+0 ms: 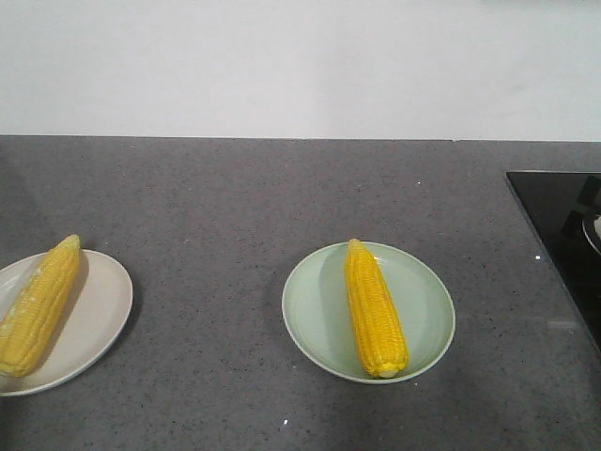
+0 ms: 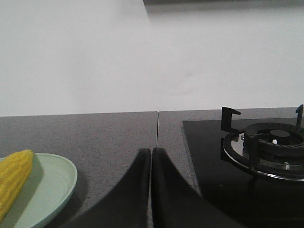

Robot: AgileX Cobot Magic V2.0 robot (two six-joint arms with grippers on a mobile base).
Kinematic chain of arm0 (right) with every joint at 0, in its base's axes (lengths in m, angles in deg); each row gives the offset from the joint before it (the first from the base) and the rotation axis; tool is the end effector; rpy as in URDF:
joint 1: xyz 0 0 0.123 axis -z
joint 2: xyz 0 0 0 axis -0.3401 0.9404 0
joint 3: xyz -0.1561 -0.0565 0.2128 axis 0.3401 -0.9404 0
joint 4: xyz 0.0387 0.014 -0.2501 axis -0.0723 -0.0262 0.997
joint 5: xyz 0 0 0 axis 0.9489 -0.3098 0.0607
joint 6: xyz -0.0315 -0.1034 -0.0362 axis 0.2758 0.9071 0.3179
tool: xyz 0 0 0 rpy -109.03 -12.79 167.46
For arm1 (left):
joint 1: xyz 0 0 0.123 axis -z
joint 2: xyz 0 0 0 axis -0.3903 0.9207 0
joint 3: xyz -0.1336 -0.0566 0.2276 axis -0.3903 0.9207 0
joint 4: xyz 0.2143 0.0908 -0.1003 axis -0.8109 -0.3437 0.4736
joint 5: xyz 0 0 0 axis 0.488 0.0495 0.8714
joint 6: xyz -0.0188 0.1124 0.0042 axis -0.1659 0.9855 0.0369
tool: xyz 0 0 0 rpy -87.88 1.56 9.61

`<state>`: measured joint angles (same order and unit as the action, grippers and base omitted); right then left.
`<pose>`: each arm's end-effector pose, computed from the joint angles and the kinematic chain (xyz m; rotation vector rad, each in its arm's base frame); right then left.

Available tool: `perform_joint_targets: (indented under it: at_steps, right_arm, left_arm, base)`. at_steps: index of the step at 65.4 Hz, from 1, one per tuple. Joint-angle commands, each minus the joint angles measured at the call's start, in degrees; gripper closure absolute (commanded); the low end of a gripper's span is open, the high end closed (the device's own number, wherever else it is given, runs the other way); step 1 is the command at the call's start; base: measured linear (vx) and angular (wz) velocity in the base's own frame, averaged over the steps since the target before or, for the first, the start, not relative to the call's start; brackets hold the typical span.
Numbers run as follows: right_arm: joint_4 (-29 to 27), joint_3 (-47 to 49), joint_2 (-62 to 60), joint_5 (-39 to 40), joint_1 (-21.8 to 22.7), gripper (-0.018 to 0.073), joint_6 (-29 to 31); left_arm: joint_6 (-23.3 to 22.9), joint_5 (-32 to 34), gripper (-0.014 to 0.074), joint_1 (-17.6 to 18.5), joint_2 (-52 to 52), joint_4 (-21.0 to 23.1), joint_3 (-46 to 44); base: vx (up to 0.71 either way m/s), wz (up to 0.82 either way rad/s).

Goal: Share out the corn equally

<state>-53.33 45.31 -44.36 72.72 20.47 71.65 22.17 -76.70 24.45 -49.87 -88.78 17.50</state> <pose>0.0967 -0.0009 0.2040 0.0391 1.5238 0.0255 0.0960 -0.0031 0.2117 0.0427 1.4547 -0.0033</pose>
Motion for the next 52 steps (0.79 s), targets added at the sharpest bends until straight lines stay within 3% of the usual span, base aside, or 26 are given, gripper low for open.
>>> perform_joint_targets:
  at_steps: [1,52]
  right_arm:
    - [0.43,-0.66,-0.38,5.85,0.31,0.057,-0.95]
    - [0.43,-0.65,-0.38,6.18,0.31,0.057,-1.17]
  left_arm:
    - [-0.51,3.83,0.0603,-0.1,-1.0,0.42,0.82]
    - [-0.51,3.83,0.0603,-0.1,-1.0,0.42,0.82]
  base:
    - [0.0,0.0]
    - [0.0,0.0]
